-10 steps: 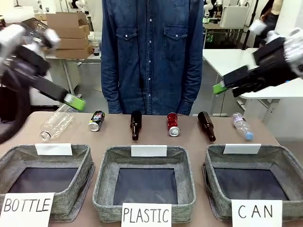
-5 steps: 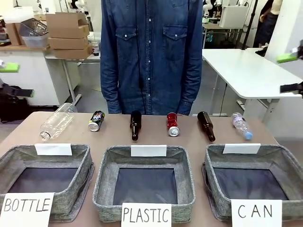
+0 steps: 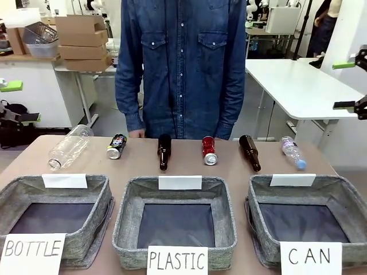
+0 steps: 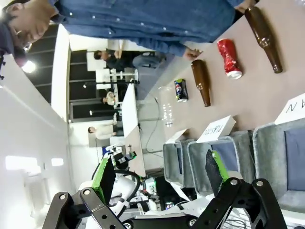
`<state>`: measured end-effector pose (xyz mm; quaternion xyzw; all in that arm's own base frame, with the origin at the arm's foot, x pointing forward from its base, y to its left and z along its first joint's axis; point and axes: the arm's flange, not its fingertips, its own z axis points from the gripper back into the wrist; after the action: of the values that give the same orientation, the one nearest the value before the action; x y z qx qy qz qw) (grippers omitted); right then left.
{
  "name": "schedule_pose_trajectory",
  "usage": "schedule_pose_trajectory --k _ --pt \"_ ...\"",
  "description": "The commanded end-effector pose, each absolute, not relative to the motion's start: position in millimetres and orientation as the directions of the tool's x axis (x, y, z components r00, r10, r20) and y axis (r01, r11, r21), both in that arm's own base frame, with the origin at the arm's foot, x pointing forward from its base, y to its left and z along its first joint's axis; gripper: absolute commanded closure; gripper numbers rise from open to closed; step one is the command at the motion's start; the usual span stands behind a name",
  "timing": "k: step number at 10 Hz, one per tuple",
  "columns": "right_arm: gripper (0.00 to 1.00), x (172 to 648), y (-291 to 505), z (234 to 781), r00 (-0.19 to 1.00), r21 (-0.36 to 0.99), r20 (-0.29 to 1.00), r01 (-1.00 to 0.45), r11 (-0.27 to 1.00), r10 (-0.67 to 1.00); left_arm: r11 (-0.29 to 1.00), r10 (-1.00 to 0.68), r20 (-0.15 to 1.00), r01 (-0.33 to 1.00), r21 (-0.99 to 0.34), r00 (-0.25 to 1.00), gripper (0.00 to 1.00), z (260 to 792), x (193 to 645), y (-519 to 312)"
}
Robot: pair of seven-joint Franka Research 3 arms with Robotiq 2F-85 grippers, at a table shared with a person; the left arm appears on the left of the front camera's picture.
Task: Sort the can waste into the basket.
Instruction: Pick up the can waste from the table and place it in the right Fabric basket.
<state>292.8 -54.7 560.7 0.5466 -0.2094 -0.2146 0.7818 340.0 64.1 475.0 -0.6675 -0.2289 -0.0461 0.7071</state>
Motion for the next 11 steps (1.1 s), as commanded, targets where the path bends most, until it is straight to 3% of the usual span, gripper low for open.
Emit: schedule_pose_trajectory --k 1,5,7,11 --pt "0.00 289.0 -62.6 563.2 0.831 0.961 0.076 0.087 0.264 -0.551 0.053 0.261 0.381 0.381 -0.923 0.887 0.00 475.4 337.4 70.0" --pt "0.00 289.0 -62.6 563.2 0.831 0.961 0.076 0.087 0.264 -0.551 0.072 0.255 0.372 0.366 -0.928 0.893 0.00 474.1 335.5 73.6" --pt "0.00 289.0 -62.6 563.2 0.831 0.961 0.076 0.087 0.264 -0.551 0.283 0.206 0.308 0.245 -0.927 0.929 0.00 465.9 379.6 53.6" --pt "0.00 289.0 -62.6 563.2 0.831 0.961 0.076 0.087 0.264 -0.551 0.438 0.122 0.280 0.202 -0.876 0.952 0.00 424.2 467.3 -22.3"
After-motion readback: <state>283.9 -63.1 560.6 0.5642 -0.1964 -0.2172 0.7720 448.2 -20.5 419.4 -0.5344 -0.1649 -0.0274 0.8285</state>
